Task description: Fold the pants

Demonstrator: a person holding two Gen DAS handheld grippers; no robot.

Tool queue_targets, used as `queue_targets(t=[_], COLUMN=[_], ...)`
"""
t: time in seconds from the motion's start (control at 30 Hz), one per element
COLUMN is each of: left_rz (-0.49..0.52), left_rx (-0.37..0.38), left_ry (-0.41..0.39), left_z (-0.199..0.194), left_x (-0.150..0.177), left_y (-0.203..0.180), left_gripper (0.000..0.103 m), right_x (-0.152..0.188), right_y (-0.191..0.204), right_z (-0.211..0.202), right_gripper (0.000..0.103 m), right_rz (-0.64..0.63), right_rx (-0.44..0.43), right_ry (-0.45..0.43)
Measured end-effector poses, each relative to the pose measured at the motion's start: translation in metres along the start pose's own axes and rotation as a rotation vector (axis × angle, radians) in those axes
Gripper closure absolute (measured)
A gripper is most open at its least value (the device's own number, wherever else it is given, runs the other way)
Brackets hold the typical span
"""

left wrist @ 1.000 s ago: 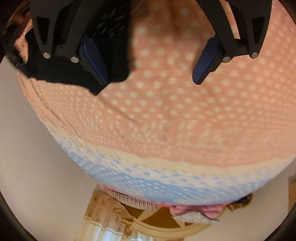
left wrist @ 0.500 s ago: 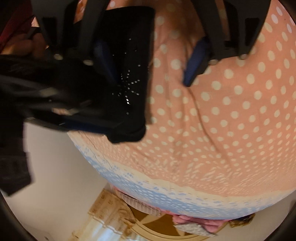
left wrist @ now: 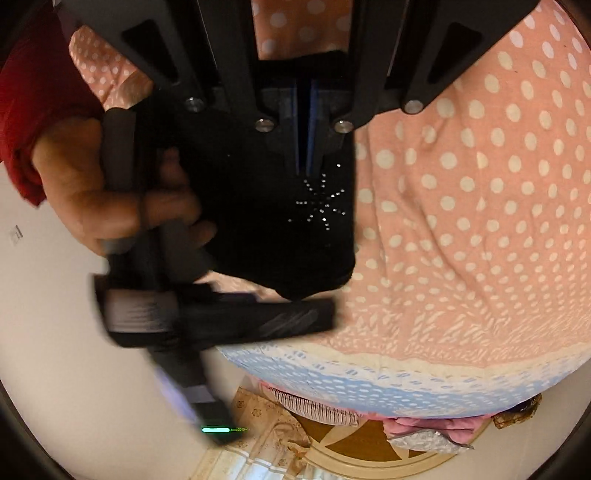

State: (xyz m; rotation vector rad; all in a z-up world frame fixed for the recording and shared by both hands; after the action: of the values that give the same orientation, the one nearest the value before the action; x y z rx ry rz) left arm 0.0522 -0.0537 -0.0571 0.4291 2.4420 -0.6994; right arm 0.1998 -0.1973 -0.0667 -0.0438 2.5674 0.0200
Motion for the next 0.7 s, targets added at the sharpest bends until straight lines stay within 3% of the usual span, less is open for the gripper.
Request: queue_targets(t=[0.07, 0.13, 0.27, 0.33, 0.37, 0.4, 0.53, 0.7], left_rz=[-0.003, 0.007, 0.025, 0.03, 0.036, 0.043, 0.041, 0.023], left_rx=[-0.002, -0.018, -0.027, -0.033, -0.046, -0.073, -0.089, -0.099], left_ry=[-0.003, -0.015, -0.017, -0.022, -0.021, -0.022, -0.047, -0.041], left_z=[-0.003, -0.003, 0.002, 0.01, 0.013, 0.018, 0.03, 0.028], left_x=[-0.002, -0.008, -0.021, -0.026, -0.027, -0.028, -0.028, -0.025], left_y=[0.003, 0.005, 0.006, 0.007, 0.006, 0.006, 0.006, 0.004], left_gripper=[0.098, 0.097, 0.092, 0.073, 0.049, 0.033, 0.028, 0.028], right_x=[0.006, 0.023, 0.072, 0.104, 0.122, 0.139, 0.201, 0.219], right_y=[-0.029, -0.063, -0.119, -0.148, -0.162, -0.174, -0.211, -0.192], right_z=[-0.029, -0.064, -0.111, -0.133, -0.142, -0.149, -0.153, -0.127], right_gripper=[0.01, 0.01, 0.009, 0.009, 0.009, 0.009, 0.01, 0.01], right_rz=[0.138, 0.27, 0.413, 0.479, 0.521, 0.56, 0.703, 0.641], right_rx=[-0.003, -0.09, -0.127, -0.092, -0.063, -0.042, -0.016, -0.063], right_ry=[-0.103, -0.189, -0.301, -0.361, -0.385, -0.4, -0.345, -0.247])
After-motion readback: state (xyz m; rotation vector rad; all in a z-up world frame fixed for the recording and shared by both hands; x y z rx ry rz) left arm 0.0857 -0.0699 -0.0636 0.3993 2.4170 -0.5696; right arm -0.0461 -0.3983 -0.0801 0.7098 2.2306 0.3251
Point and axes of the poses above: each gripper's, at about its wrist camera, not at the fingertips, and z roughly the way its jaws point, y to its left, x to its underside, the point moved 1 cm from there along z, roughly the way its jaws point, and after that the axes turned 2 degrees about y, right-handed, at the moved point
